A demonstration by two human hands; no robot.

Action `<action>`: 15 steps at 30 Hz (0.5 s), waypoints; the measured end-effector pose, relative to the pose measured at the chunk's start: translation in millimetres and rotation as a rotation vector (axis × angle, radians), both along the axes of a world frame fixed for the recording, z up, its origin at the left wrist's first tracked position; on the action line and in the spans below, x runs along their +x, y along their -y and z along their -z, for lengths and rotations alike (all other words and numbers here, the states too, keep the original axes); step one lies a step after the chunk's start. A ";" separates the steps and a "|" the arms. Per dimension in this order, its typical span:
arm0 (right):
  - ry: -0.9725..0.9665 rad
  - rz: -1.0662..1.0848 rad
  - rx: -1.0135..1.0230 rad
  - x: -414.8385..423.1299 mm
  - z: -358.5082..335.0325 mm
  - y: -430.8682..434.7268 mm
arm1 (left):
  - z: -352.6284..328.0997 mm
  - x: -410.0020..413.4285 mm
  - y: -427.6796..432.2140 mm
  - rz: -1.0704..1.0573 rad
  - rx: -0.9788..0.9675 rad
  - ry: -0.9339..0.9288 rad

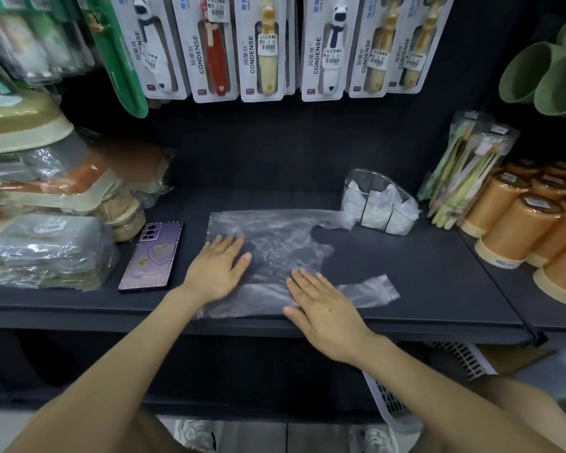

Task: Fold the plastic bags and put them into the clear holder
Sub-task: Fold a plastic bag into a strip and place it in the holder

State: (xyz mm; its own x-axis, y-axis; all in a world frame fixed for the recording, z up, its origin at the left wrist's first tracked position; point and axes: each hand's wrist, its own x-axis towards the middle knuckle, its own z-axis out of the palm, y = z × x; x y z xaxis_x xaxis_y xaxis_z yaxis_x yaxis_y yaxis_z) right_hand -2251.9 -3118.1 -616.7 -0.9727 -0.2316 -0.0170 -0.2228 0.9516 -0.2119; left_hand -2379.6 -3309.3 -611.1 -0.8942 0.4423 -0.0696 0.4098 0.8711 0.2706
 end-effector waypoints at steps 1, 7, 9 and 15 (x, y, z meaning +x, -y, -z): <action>0.002 -0.002 -0.025 6.9 -1.7 -3.2 | 3.1 -1.0 -0.2 0.029 -0.012 0.003; -0.480 0.170 -0.051 -13.6 -20.2 -6.4 | 14.8 -8.8 1.4 0.025 0.123 -0.217; -0.522 0.216 -0.023 -45.9 -22.3 4.4 | 15.6 -18.9 -3.6 0.002 0.098 -0.235; -0.144 0.124 0.240 -124.1 -12.1 36.0 | 16.8 -46.7 -21.5 0.050 -0.122 -0.121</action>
